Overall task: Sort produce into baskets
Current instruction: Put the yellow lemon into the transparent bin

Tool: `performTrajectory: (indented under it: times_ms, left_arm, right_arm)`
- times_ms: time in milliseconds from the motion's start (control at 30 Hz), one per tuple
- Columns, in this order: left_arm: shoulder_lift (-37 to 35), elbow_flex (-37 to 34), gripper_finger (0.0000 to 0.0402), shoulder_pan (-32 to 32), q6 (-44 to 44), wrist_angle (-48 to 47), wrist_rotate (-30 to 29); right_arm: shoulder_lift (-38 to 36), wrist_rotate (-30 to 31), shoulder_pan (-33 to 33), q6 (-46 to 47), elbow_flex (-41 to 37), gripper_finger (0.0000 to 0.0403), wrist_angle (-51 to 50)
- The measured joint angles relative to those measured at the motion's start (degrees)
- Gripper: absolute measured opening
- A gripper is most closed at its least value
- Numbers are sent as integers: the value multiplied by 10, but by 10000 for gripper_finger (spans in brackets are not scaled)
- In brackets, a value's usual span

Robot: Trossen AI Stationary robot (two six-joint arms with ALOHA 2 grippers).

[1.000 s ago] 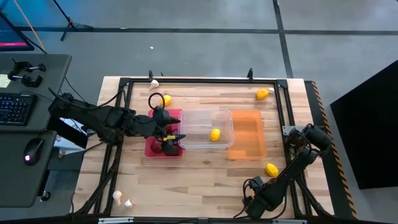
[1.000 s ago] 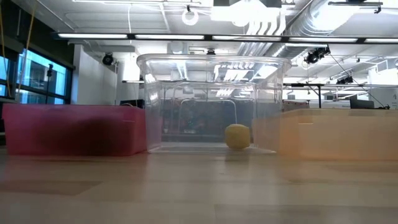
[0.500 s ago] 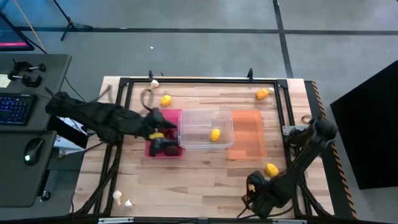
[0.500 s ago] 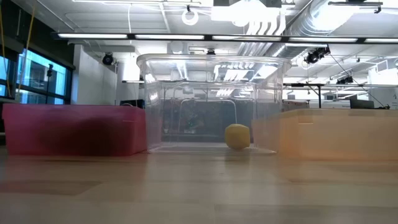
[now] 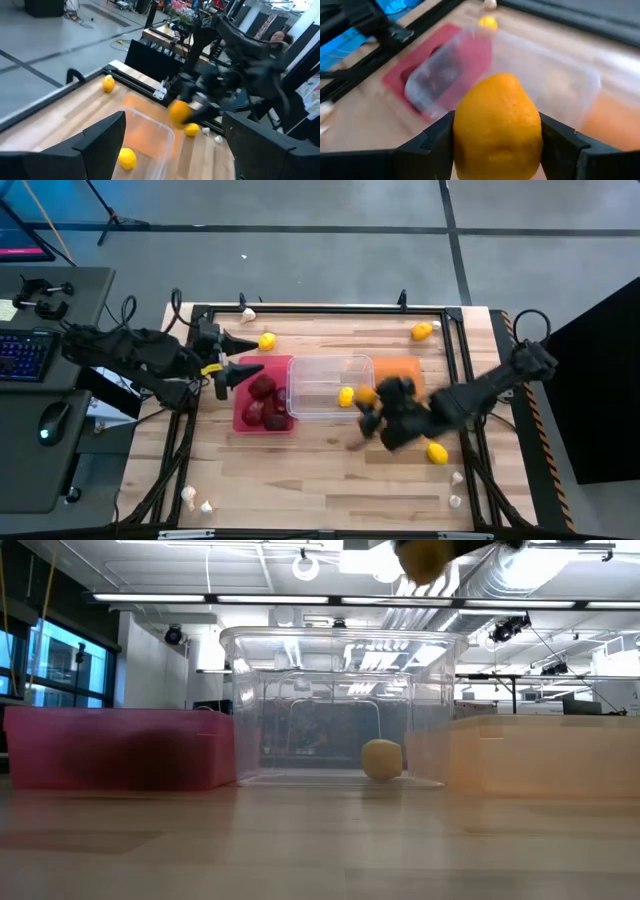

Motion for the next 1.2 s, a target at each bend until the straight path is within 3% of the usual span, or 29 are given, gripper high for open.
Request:
performTrajectory:
  times_ms: [200,333,500,733,900,1067,1200]
  left_arm:
    - [39,0,319,-29,-27,0,36]
    - [68,0,319,-69,-47,0,20]
    - [97,-1,319,-113,-80,0,-24]
    - [110,-1,319,-140,-108,8,-61]
    - [109,-1,319,-143,-100,25,-70]
    - [107,-1,319,-143,-96,24,-74]
    - [107,-1,319,-143,-92,20,-74]
  right_arm:
    - [27,-80,-118,-194,0,216,157]
    - [39,-137,-152,-231,0,217,177]
    - [53,-145,-159,-258,0,218,157]
    - [67,-200,-178,-267,-2,224,157]
    - [68,-263,-202,-257,-26,277,183]
    - [61,-280,-207,-279,-31,344,183]
    - [23,-289,-202,-277,-31,370,174]
